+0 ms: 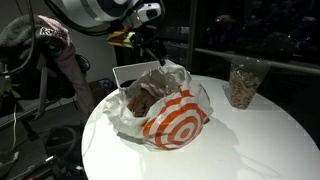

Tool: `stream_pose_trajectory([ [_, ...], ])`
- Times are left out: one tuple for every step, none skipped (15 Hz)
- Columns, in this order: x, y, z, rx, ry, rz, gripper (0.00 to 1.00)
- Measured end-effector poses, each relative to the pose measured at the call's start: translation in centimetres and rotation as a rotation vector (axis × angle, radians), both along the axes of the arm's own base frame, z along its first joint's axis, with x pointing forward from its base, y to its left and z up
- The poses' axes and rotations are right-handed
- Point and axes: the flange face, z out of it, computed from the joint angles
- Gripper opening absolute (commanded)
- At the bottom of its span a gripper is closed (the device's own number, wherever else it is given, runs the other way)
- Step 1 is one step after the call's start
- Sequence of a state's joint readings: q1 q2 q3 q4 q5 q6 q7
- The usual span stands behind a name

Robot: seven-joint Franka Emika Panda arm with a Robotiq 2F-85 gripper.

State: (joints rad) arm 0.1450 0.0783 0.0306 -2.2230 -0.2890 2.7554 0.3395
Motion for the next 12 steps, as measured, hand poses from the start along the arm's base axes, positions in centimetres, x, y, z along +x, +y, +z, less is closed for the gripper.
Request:
stream_pose_trajectory([
  [-0.3,1.9,0.4,0.001,-0.019,0.053,1.00],
  [-0.6,3.9,0.7,0.006,-0.036,0.103,1.00],
  [-0.8,5.9,0.9,0.015,-0.049,0.148,1.00],
  [-1.0,7.6,1.0,0.023,-0.054,0.188,1.00],
  [-1.1,9.3,0.9,0.032,-0.051,0.223,1.00],
  [-1.0,10.8,0.6,0.042,-0.044,0.253,1.00],
  [-0.8,12.1,0.1,0.049,-0.034,0.274,1.00],
  [-0.4,13.1,-0.7,0.056,-0.019,0.289,1.00],
  [0.1,14.0,-1.7,0.059,-0.001,0.301,1.00],
  [0.7,14.6,-2.8,0.058,0.021,0.305,1.00],
  [1.5,14.9,-4.0,0.053,0.048,0.303,1.00],
  [2.2,15.0,-5.2,0.045,0.080,0.297,1.00],
])
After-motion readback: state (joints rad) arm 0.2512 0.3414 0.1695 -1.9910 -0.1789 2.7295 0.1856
